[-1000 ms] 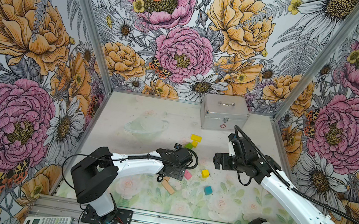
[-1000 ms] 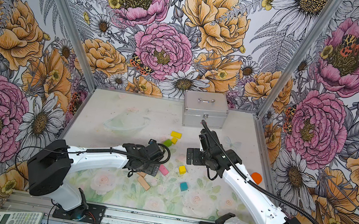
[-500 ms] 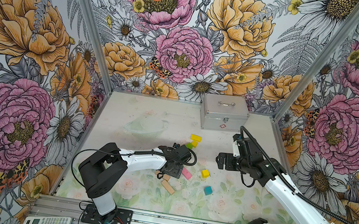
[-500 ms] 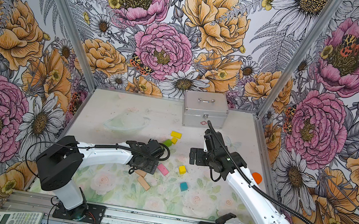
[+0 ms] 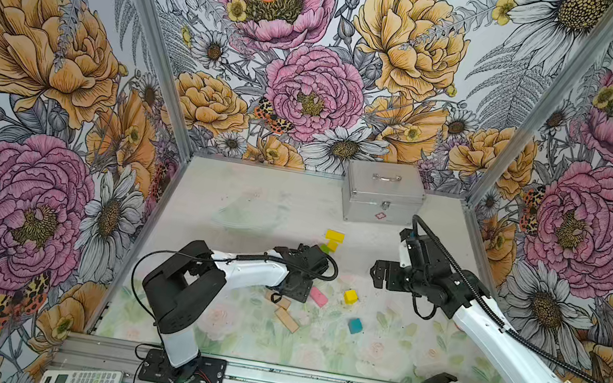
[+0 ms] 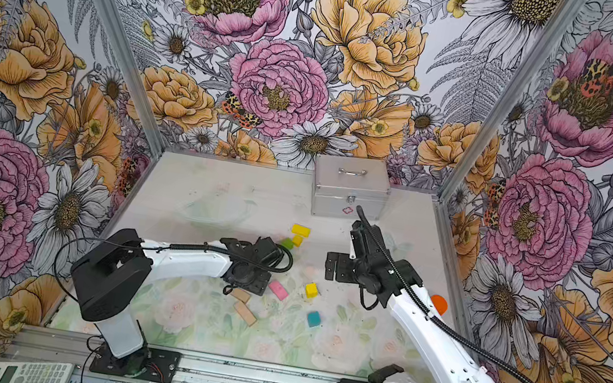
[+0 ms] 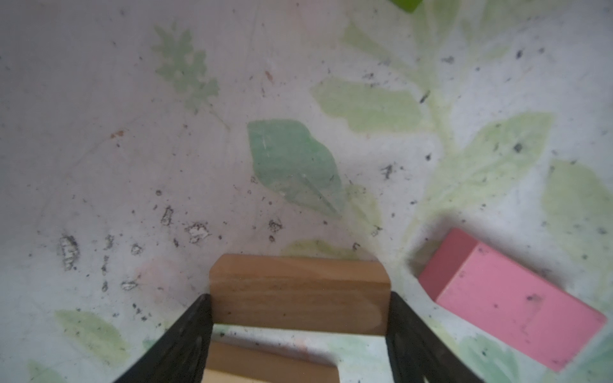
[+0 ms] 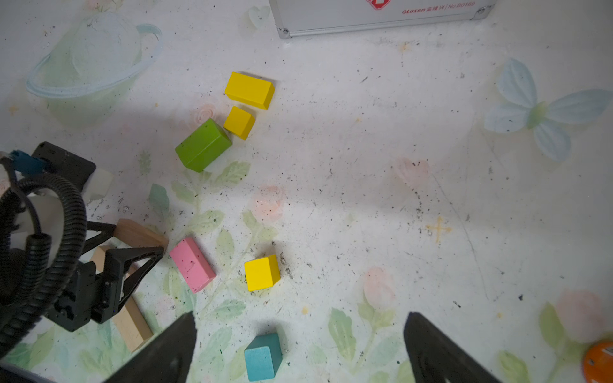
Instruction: Build the wood block tower
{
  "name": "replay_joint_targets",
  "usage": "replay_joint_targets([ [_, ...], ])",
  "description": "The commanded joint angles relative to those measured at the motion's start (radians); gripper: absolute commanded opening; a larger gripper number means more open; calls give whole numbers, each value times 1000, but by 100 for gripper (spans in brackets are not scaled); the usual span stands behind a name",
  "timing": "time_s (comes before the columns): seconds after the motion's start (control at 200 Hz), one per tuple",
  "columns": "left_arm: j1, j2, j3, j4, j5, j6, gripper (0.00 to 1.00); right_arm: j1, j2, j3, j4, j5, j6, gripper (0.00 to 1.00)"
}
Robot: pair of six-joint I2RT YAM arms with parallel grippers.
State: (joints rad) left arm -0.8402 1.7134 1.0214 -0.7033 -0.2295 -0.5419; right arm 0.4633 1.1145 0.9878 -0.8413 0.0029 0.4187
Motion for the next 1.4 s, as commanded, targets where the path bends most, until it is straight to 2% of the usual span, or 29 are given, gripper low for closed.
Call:
replay_joint_targets([
  [0.0,15,3,17,5,13,9,65,-9,-6,1,1,-3,-9,100],
  [0.17,51,-13,21,4,13,23,63,-12,-7,9,1,-7,-11,100],
  [0.375,138,-20,75,4,13,74,62,-12,2,21,1,-18,-14,100],
  [0.771,260,89,200,3,70,194,62,-17,39,41,2,-9,-21,100],
  [1.221,273,138,215,4,81,186,66,-22,80,58,5,-7,-26,100],
  [1.391,269,139,223,10,84,185,73,-23,69,54,7,-32,-33,100],
])
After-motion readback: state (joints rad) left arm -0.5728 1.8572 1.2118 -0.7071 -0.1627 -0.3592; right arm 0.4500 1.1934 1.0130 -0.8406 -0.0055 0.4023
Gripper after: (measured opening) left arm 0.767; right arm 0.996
